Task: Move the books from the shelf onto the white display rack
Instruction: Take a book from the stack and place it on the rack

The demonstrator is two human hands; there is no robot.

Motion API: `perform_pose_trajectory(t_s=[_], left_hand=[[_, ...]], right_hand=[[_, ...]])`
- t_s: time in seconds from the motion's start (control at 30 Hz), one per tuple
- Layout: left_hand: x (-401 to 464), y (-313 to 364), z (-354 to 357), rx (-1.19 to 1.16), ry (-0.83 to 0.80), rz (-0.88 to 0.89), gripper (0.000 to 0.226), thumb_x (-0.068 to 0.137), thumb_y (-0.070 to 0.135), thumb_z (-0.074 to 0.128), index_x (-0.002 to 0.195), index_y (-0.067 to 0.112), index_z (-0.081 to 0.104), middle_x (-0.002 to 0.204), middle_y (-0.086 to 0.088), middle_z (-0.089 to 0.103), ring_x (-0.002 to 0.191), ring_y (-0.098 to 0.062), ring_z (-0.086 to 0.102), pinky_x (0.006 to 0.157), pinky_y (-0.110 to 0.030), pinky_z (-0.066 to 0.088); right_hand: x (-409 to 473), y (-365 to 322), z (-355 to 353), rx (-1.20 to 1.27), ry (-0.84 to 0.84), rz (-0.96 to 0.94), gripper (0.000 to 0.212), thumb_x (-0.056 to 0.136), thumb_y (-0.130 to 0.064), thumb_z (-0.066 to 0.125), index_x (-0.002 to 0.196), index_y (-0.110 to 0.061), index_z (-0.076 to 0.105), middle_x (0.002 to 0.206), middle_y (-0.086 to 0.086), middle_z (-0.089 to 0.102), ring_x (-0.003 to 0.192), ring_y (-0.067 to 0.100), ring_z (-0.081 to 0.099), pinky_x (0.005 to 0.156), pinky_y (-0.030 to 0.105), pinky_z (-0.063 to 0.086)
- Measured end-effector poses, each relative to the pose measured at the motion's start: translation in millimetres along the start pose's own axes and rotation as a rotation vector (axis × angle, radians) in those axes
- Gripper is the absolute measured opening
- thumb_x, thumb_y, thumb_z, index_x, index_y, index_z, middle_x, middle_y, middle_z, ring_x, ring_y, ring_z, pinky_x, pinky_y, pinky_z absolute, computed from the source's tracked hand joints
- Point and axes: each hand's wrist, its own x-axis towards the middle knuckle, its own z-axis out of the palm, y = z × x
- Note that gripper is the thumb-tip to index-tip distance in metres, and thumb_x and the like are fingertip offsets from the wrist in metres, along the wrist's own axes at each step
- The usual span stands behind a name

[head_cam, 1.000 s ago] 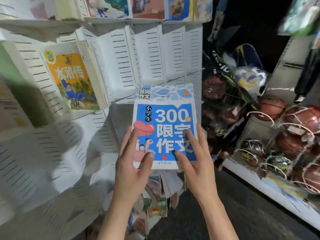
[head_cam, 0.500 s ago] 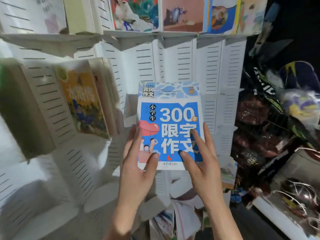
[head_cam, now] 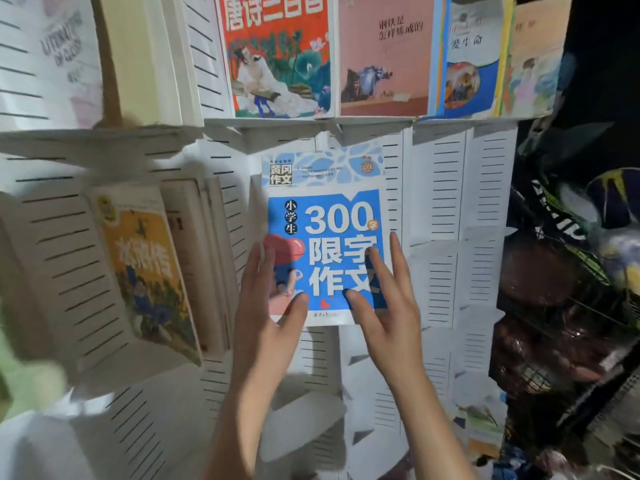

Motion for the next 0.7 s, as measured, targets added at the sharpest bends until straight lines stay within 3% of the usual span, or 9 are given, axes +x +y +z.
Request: perform_pose_trajectory(t_s=[0.07, 0.17, 0.23, 0.3, 0.37, 0.47, 0.53, 0.6, 0.7], left_hand=[[8, -2, 5, -0.027, 0.022, -0.066, 0.075, 0.089, -0.002, 0.068, 0.150, 0.028, 0.035, 0.159, 0.009, 0.028, 0.122, 0.025, 0.039, 0.088, -0.001, 0.043], [19, -7, 12, 0.000, 0.042, -0.075, 0.073, 0.093, 0.004, 0.066, 0.147, 0.040, 0.033, 0.158, 0.014, 0.025, 0.126, 0.025, 0.035, 0.100, -0.016, 0.046], [29, -13, 16, 0.019, 0.008, -0.109, 0.067, 0.095, 0.011, 0.064, 0.152, 0.030, 0.034, 0.159, 0.011, 0.024, 0.119, 0.023, 0.044, 0.089, -0.016, 0.053], [36, -22, 21, 0.034, -0.028, -0.139, 0.064, 0.097, 0.012, 0.061, 0.153, 0.025, 0.033, 0.159, 0.008, 0.026, 0.116, 0.014, 0.054, 0.080, -0.019, 0.058], [41, -26, 27, 0.067, -0.032, -0.156, 0.067, 0.097, 0.008, 0.059, 0.155, 0.026, 0.030, 0.158, 0.011, 0.026, 0.110, 0.021, 0.051, 0.075, -0.011, 0.054], [43, -38, 35, 0.138, -0.023, -0.165, 0.067, 0.096, 0.002, 0.059, 0.153, 0.023, 0.030, 0.154, 0.007, 0.031, 0.105, 0.031, 0.043, 0.077, -0.001, 0.044], [43, -48, 39, 0.169, -0.017, -0.170, 0.069, 0.095, 0.002, 0.061, 0.153, 0.021, 0.031, 0.153, 0.001, 0.034, 0.108, 0.030, 0.041, 0.084, -0.003, 0.044], [41, -49, 40, 0.152, -0.010, -0.172, 0.064, 0.096, 0.004, 0.060, 0.145, 0.038, 0.035, 0.148, 0.003, 0.038, 0.108, 0.026, 0.048, 0.080, -0.011, 0.052], [41, -46, 41, 0.130, 0.016, -0.103, 0.057, 0.097, 0.003, 0.058, 0.128, 0.047, 0.040, 0.141, 0.007, 0.039, 0.116, 0.011, 0.054, 0.082, -0.016, 0.056]], right_hand=[[10, 11, 6, 0.035, -0.019, -0.024, 0.057, 0.093, -0.014, 0.063, 0.145, -0.020, 0.042, 0.159, -0.024, 0.020, 0.141, -0.003, 0.033, 0.092, 0.012, 0.049], [24, 29, 13, 0.069, -0.042, -0.041, 0.056, 0.093, -0.016, 0.062, 0.145, -0.022, 0.041, 0.157, -0.030, 0.018, 0.142, -0.001, 0.032, 0.092, 0.008, 0.046], [32, 43, 16, 0.039, -0.062, -0.054, 0.056, 0.095, -0.024, 0.062, 0.147, -0.023, 0.041, 0.159, -0.030, 0.015, 0.146, 0.007, 0.030, 0.098, 0.021, 0.050], [38, 55, 19, -0.020, -0.078, -0.069, 0.058, 0.096, -0.034, 0.059, 0.150, -0.022, 0.040, 0.162, -0.024, 0.013, 0.148, 0.016, 0.028, 0.105, 0.045, 0.048], [43, 62, 23, -0.054, -0.092, -0.052, 0.059, 0.096, -0.039, 0.055, 0.150, -0.023, 0.039, 0.161, -0.027, 0.011, 0.146, 0.010, 0.028, 0.108, 0.050, 0.044], [46, 72, 27, -0.104, -0.121, -0.044, 0.057, 0.096, -0.032, 0.057, 0.150, -0.022, 0.040, 0.157, -0.037, 0.006, 0.135, -0.009, 0.027, 0.108, 0.034, 0.039], [45, 80, 30, -0.146, -0.135, -0.059, 0.057, 0.096, -0.028, 0.058, 0.150, -0.020, 0.041, 0.157, -0.037, 0.004, 0.132, -0.004, 0.026, 0.106, 0.020, 0.032], [42, 88, 35, -0.172, -0.129, -0.066, 0.057, 0.096, -0.025, 0.058, 0.150, -0.019, 0.041, 0.158, -0.036, 0.003, 0.132, -0.001, 0.023, 0.104, 0.005, 0.023], [38, 96, 45, -0.211, -0.107, -0.059, 0.057, 0.098, -0.023, 0.056, 0.151, -0.020, 0.038, 0.159, -0.034, -0.001, 0.131, 0.003, 0.021, 0.101, -0.003, 0.014]])
